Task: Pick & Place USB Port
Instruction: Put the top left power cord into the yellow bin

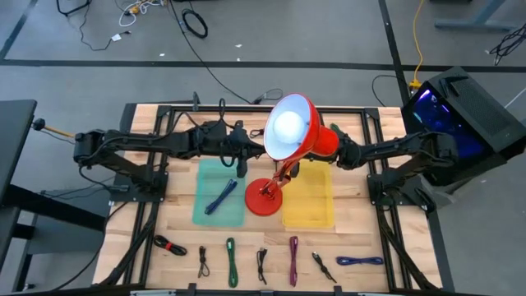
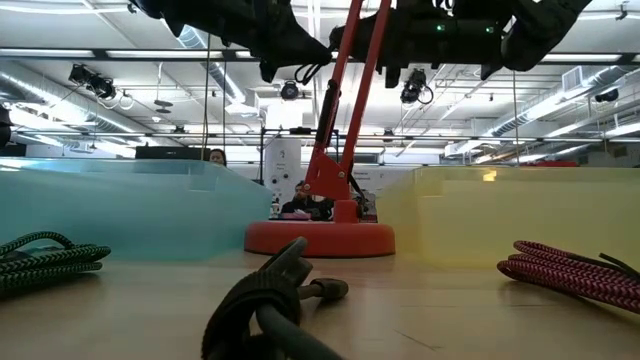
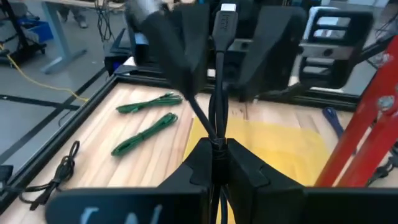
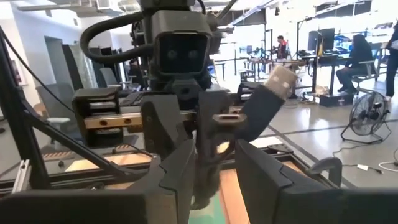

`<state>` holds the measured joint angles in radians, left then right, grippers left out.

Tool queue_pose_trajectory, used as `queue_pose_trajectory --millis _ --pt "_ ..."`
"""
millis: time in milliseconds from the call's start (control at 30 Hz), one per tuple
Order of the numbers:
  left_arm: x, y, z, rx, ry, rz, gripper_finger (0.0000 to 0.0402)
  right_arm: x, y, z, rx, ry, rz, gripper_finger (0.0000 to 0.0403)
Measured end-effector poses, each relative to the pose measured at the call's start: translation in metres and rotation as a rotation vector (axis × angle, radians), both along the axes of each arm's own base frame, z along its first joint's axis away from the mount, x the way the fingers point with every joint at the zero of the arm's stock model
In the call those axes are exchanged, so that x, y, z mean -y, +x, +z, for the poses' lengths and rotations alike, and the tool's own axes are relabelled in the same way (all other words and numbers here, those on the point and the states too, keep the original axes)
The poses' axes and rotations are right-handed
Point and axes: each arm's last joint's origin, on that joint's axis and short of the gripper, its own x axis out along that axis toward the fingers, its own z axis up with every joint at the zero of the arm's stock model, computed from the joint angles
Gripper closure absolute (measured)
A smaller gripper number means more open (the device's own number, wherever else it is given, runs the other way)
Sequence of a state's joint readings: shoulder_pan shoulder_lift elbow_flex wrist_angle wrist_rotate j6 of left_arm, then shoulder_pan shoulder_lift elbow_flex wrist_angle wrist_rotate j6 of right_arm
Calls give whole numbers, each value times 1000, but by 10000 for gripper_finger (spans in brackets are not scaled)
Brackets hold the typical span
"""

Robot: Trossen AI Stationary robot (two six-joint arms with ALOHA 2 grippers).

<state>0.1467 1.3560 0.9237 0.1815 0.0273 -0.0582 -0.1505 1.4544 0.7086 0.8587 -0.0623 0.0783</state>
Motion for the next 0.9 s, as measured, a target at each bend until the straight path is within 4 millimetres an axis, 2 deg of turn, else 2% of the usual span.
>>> queue_pose_trajectory --millis 267,333,433,467,767,900 --pt "0 1 4 45 2 -15 376 0 0 0 -4 14 -14 287" --pt "0 1 4 44 0 -6 376 1 0 -1 -6 14 -49 310" --pt "-1 1 4 45 -1 3 376 1 0 -1 -10 -16 -63 378" --pt "-1 1 4 44 -1 7 376 1 0 -1 -11 -25 -63 388" --pt "-1 0 3 33 -25 27 310 2 0 -1 -13 -16 -83 401" --pt "-1 0 2 24 -27 27 294 2 0 -2 -20 -5 -87 401"
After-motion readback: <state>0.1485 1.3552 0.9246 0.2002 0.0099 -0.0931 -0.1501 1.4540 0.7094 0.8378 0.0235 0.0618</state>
